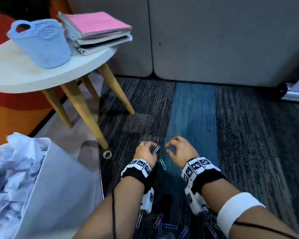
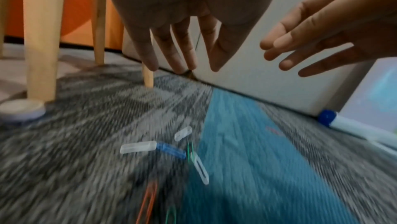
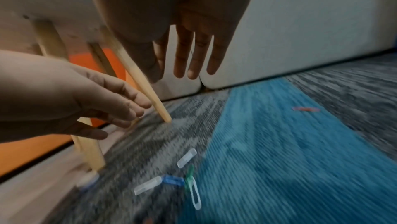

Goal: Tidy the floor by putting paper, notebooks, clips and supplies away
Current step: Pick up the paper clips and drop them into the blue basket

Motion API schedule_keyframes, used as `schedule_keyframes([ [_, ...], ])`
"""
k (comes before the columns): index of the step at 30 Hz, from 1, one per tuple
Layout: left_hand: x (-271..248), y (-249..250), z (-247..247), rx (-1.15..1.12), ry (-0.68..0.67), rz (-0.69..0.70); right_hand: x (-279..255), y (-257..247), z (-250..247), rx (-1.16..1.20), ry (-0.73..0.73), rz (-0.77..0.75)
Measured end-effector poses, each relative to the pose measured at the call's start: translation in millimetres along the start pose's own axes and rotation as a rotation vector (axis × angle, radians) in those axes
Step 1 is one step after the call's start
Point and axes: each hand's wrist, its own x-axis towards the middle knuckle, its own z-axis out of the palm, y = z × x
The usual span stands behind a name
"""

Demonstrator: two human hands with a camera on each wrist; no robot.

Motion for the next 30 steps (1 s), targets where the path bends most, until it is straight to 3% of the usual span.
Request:
schedule_keyframes([
  [7,-35,-15,86,0.245,-0.354,-0.049,-57,74,39,-0.061,-0.178,0.211],
  [13,-69,13,144,0.365,-0.594,0.097,-107,127,49,-0.216,-0.419,0.357],
  [17,-95,25,177,0.419,-0.730,0.091,-138,156,47,-0.294,-0.534,0.411],
  [24,-127,23,182,0.535,-0.645,0.154,-167,166,56,-0.336,-0.635,0.357],
  [30,-158,15,194,0.645,-0.689,0.146,-165,169,62,-0.385,-0.678,0.285],
])
